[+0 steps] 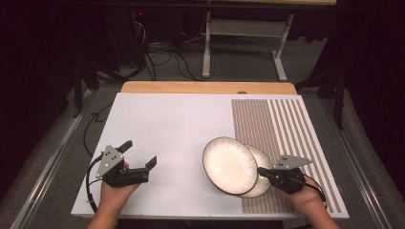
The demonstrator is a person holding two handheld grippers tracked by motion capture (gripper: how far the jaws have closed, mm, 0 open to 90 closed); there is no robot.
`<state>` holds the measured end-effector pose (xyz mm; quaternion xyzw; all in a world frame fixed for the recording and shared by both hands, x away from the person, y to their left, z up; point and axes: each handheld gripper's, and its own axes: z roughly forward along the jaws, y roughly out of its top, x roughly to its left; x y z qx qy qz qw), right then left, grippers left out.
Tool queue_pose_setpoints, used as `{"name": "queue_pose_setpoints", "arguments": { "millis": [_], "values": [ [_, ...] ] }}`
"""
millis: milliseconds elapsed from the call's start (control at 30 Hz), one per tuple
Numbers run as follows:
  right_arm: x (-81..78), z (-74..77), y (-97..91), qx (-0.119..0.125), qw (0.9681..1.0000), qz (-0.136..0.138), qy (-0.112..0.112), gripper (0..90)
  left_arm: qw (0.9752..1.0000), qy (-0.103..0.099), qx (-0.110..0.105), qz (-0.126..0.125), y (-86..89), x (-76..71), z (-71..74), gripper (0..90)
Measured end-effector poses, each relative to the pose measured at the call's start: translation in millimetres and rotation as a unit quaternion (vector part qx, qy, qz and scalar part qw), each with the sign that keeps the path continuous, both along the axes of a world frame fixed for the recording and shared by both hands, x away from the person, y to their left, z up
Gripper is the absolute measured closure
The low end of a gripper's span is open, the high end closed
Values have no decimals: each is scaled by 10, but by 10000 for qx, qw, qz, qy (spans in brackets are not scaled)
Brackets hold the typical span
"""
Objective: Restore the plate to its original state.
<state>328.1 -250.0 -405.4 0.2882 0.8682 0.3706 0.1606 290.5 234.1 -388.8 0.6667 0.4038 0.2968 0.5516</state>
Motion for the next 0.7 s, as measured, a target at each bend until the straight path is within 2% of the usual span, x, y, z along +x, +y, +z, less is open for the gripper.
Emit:
{"name": "queue_pose_setpoints", "arguments": {
  "millis": [700],
  "values": [
    [-1, 1, -4, -7, 10000, 24, 8, 900, 9999, -52, 142, 21, -27, -11, -5, 5]
  ]
}}
